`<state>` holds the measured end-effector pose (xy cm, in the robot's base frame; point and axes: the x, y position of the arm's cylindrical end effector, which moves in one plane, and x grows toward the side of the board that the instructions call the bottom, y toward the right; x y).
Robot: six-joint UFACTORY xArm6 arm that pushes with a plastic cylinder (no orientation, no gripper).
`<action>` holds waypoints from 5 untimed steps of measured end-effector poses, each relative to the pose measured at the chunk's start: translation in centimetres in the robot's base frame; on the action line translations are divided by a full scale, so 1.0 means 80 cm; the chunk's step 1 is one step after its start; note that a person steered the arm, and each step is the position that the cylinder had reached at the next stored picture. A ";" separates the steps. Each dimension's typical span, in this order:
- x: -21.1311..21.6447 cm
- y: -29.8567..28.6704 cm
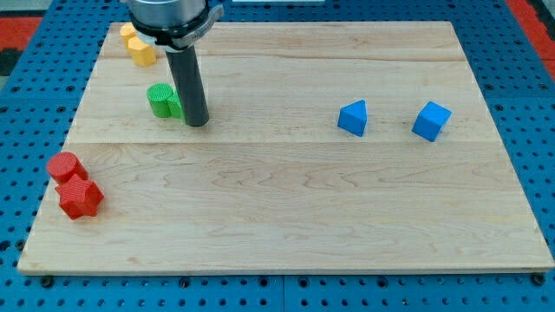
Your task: Slide the green blocks at the left center of the board
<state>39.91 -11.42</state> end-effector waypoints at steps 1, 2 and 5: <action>-0.004 0.033; -0.033 0.040; -0.030 -0.079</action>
